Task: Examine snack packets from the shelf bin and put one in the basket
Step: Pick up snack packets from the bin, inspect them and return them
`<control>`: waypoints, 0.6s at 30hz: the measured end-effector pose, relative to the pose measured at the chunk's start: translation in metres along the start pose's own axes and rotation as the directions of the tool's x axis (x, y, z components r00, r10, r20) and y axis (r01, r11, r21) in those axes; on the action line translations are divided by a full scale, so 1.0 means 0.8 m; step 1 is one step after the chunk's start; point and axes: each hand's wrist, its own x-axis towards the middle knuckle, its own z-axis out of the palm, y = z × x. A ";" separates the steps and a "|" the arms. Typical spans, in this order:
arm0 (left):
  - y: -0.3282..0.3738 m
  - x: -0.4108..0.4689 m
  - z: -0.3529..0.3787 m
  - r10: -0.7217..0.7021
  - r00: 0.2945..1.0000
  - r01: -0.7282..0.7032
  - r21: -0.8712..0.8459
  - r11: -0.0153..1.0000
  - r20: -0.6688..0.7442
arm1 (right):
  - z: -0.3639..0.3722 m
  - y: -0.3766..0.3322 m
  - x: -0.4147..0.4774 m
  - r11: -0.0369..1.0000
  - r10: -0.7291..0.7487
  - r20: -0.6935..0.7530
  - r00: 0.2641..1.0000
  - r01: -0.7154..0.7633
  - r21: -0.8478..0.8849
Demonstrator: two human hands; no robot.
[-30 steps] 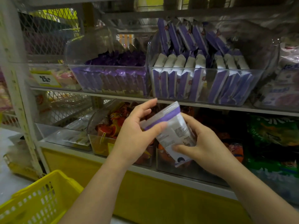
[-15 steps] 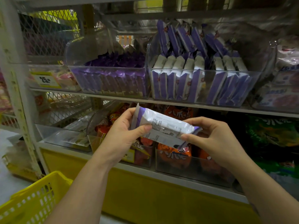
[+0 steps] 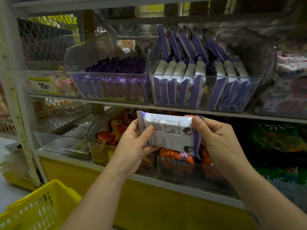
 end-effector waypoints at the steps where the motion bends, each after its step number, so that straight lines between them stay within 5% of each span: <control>1: -0.002 0.000 0.004 0.009 0.999 -0.009 -0.003 1.000 -0.037 | 0.002 -0.002 0.000 0.999 -0.030 -0.020 0.999 0.030 -0.031; 10: -0.019 -0.002 0.043 -0.021 0.965 -0.013 -0.126 0.992 -0.262 | 0.023 0.010 -0.002 0.983 -0.131 -0.142 0.981 0.110 -0.148; 18: -0.017 -0.007 0.048 -0.240 0.963 0.193 -0.309 0.931 -0.121 | 0.036 0.025 -0.006 0.976 -0.138 -0.026 0.990 0.132 -0.174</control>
